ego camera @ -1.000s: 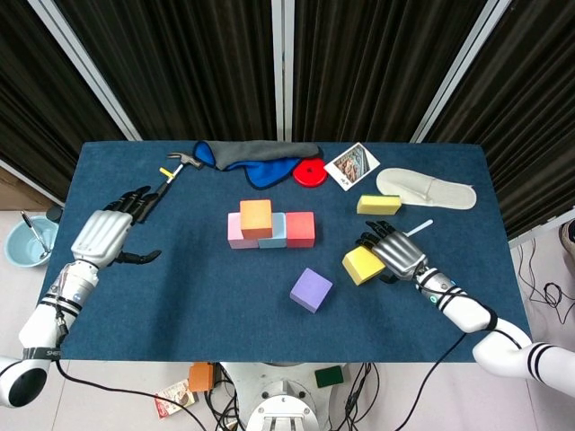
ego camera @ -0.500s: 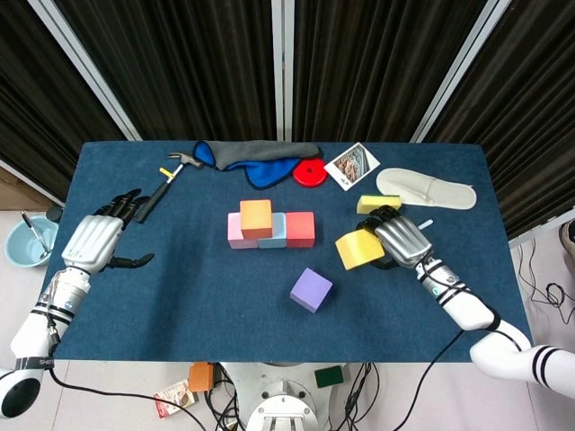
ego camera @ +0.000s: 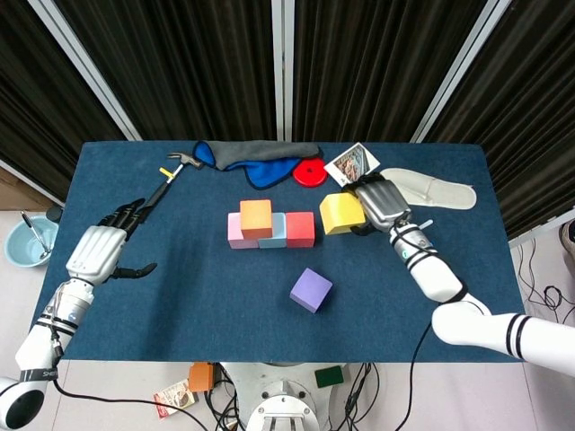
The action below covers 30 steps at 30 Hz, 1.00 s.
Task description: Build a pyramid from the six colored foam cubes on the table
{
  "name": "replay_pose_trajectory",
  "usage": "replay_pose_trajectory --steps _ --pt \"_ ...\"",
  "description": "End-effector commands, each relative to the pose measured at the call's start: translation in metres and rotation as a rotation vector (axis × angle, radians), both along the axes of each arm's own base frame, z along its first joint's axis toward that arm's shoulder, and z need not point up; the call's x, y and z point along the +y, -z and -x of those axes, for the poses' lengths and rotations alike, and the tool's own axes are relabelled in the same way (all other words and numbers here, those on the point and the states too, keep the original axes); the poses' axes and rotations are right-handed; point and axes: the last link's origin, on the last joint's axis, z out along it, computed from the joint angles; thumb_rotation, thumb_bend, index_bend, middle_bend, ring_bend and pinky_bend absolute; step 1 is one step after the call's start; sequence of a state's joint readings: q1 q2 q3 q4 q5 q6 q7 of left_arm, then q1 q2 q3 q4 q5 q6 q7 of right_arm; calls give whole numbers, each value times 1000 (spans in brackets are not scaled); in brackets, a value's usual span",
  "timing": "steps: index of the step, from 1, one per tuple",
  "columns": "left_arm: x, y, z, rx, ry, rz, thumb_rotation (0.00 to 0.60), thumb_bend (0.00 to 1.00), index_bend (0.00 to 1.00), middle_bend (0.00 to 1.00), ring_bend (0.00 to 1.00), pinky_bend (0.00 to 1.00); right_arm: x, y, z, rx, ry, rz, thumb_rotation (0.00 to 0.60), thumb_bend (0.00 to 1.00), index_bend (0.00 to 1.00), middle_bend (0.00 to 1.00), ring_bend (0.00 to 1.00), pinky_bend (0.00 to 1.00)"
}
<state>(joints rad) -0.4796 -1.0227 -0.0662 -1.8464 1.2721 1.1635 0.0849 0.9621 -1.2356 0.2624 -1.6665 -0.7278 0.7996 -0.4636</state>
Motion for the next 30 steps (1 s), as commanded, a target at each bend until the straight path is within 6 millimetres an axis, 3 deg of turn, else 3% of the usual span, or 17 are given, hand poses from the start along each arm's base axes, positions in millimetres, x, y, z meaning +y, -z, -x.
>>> replay_pose_trajectory --steps 1,5,11,19,30 --pt "-1 0 2 -10 -3 -6 463 155 84 27 62 209 -12 22 -40 43 -10 -28 600 325 528 404 180 172" --pt "-2 1 6 -21 -10 -9 441 155 84 27 61 210 -17 35 -56 58 12 -44 600 325 528 403 180 172" --pt "-3 2 11 -37 -19 -14 462 155 84 27 61 210 -21 52 -73 88 30 -61 600 324 528 401 180 172" --pt "-5 4 18 -54 -25 -13 453 155 84 27 62 209 -22 70 -82 111 48 -71 600 325 528 390 180 172" --pt "-8 5 22 -67 -21 -9 448 155 84 27 61 209 -18 78 -93 116 45 -73 600 323 527 380 180 166"
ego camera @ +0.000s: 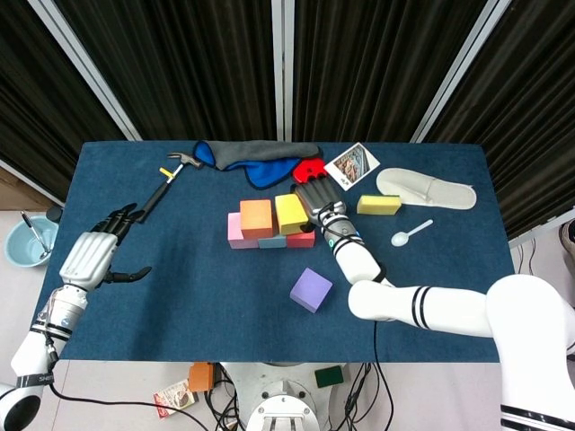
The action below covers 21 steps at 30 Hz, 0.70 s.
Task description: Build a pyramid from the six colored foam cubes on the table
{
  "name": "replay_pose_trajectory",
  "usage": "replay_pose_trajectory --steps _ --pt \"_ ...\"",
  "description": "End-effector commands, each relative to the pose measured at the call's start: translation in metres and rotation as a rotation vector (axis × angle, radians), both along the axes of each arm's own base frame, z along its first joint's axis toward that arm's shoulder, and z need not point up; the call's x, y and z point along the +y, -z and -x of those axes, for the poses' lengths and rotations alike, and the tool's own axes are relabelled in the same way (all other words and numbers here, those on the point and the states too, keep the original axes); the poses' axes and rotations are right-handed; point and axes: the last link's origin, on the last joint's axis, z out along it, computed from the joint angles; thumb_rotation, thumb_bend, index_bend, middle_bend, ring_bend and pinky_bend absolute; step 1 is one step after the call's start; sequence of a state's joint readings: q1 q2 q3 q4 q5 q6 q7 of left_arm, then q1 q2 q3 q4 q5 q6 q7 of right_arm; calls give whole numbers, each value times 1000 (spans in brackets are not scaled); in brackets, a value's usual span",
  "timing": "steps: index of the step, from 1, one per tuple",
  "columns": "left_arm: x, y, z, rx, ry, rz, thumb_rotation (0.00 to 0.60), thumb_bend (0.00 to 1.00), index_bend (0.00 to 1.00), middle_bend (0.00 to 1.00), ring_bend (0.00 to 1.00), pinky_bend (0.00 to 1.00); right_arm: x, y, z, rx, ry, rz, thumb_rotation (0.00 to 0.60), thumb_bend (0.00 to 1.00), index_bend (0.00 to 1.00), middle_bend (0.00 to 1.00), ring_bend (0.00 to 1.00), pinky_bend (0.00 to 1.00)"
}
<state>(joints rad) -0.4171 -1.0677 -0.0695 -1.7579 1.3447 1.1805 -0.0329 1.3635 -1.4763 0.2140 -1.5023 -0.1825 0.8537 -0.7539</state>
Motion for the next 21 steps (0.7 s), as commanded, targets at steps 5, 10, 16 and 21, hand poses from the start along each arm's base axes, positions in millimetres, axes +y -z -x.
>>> replay_pose_trajectory --steps 5,10,16,21 --pt "-1 1 1 -2 1 2 459 155 84 27 61 209 4 4 -2 21 9 -1 600 323 526 377 180 165" --pt "-1 2 1 -6 1 3 451 155 84 27 61 209 6 7 -2 29 12 5 600 321 523 376 180 155" --pt "-1 3 3 -6 -1 3 447 155 84 27 61 209 7 9 -5 12 25 9 600 318 515 373 180 152" --pt "-2 3 4 -7 0 4 459 155 84 27 62 209 7 11 -8 17 24 21 600 318 507 368 180 147"
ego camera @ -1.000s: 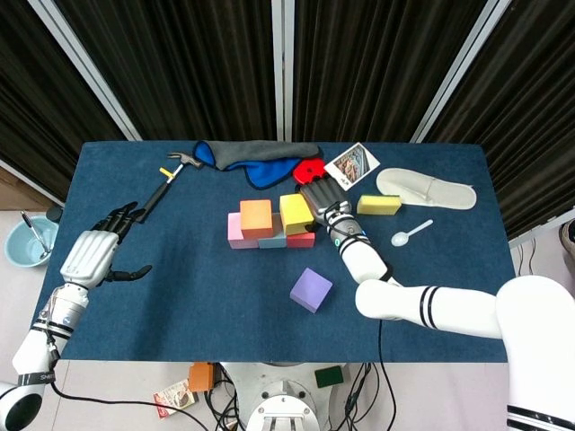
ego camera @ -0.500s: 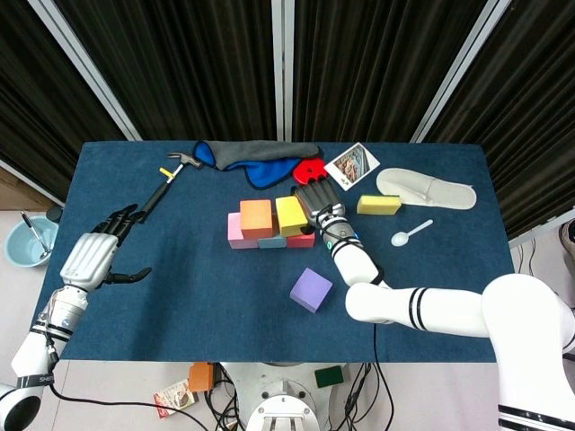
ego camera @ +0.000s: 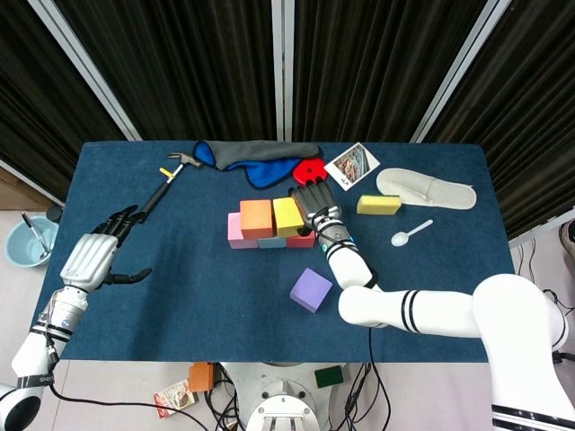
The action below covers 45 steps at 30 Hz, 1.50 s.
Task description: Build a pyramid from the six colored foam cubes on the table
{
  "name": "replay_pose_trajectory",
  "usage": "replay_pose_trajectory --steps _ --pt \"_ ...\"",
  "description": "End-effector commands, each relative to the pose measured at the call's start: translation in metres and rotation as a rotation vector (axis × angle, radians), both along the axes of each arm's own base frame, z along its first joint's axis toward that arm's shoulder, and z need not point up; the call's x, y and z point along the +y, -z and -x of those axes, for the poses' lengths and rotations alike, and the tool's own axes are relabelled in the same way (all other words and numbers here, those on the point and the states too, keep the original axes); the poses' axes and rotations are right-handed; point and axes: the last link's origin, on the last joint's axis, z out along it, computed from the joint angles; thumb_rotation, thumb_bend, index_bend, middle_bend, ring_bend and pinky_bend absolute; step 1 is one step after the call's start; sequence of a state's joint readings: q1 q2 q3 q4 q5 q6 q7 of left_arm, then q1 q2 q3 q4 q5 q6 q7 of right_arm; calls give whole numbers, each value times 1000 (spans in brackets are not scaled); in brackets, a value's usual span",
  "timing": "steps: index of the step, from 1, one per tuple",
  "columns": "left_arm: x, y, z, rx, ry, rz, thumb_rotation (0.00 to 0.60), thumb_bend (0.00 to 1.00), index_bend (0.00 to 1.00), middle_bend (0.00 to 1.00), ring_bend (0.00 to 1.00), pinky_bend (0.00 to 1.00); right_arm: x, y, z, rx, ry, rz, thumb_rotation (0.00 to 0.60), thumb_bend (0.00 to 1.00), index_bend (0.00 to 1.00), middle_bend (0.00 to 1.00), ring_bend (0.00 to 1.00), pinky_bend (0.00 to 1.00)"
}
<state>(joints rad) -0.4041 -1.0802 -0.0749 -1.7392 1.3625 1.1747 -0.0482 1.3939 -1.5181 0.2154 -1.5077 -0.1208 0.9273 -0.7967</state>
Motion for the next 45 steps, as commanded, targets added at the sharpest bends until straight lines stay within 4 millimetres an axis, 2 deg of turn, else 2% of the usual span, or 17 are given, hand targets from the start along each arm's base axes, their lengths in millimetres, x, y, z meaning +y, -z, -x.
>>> replay_pose_trajectory --steps 1,9,12,17,23,30,38,45 --pt "0 0 0 -1 1 0 457 154 84 27 62 209 1 1 -1 0 5 3 600 317 506 367 180 146" --pt "-1 1 3 -4 -4 1 445 155 84 27 61 210 2 4 -4 3 16 8 600 302 470 347 179 126" --pt "-1 1 4 -5 -7 2 461 155 84 27 61 209 4 5 -4 16 19 8 600 278 410 324 172 116" --pt "-2 1 5 -9 -7 0 456 155 84 27 61 209 5 6 -3 17 26 6 600 190 320 292 168 108" --pt "-1 1 5 -8 -9 -1 448 155 84 27 61 208 7 2 -3 15 17 7 600 176 279 265 160 98" --pt "-1 2 5 -5 -10 3 450 155 84 27 61 209 7 -3 1 9 -5 7 600 171 279 277 160 93" --pt "-1 3 4 -5 -11 2 457 155 84 27 61 209 4 0 1 -10 -11 16 600 187 412 344 160 94" --pt "0 4 3 -6 -10 8 453 155 84 27 61 209 6 -3 -1 -20 -4 28 600 193 424 351 161 94"
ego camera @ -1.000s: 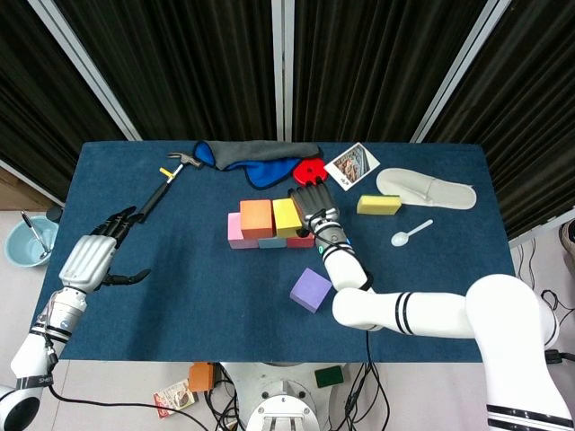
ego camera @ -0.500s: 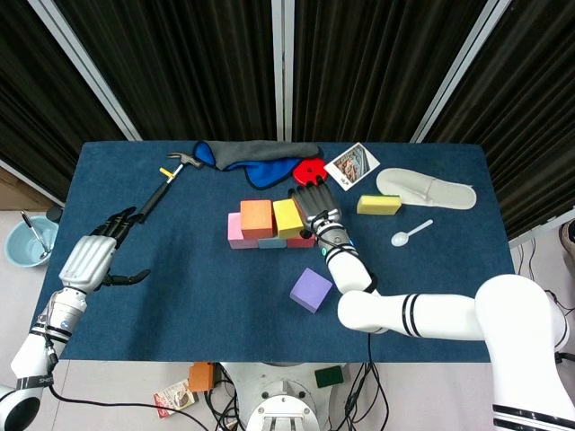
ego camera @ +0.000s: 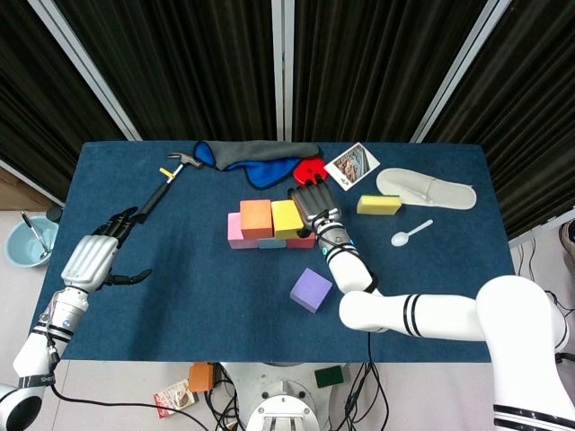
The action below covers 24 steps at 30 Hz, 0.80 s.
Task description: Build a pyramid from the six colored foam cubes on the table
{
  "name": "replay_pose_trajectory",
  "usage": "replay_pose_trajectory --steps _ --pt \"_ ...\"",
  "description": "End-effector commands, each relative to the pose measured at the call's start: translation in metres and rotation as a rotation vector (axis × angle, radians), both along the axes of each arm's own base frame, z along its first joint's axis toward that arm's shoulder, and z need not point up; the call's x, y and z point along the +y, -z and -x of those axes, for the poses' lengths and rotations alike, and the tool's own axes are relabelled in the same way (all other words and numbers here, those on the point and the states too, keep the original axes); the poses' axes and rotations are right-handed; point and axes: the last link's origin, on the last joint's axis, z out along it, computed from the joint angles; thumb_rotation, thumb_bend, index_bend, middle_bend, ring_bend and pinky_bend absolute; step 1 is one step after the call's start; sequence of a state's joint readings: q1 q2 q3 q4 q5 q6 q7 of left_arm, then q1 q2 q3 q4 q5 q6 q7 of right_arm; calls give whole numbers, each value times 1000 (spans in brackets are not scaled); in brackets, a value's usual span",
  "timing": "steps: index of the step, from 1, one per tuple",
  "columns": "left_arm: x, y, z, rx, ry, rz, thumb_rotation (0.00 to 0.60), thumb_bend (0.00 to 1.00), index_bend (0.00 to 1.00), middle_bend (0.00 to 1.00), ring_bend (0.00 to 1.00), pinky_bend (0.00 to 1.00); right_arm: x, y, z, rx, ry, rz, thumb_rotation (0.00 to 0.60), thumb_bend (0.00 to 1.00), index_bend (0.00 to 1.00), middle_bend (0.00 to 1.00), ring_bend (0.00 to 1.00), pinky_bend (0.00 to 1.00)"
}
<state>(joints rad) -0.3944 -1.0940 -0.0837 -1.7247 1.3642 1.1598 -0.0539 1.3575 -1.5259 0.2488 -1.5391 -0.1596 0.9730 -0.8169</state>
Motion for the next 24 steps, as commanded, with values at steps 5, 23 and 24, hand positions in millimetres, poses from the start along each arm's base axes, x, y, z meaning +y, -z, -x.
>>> replay_pose_trajectory --steps 5,23,24 --pt "0 1 0 0 4 3 460 155 84 27 61 209 2 -3 -2 -23 25 21 600 193 426 352 161 87" --pt "-1 2 3 -9 0 5 445 156 84 27 61 209 3 5 -6 -14 49 22 600 193 431 351 161 59" --pt "-1 2 3 -10 0 6 447 155 84 27 61 209 3 5 -7 -13 49 22 600 193 431 351 161 59"
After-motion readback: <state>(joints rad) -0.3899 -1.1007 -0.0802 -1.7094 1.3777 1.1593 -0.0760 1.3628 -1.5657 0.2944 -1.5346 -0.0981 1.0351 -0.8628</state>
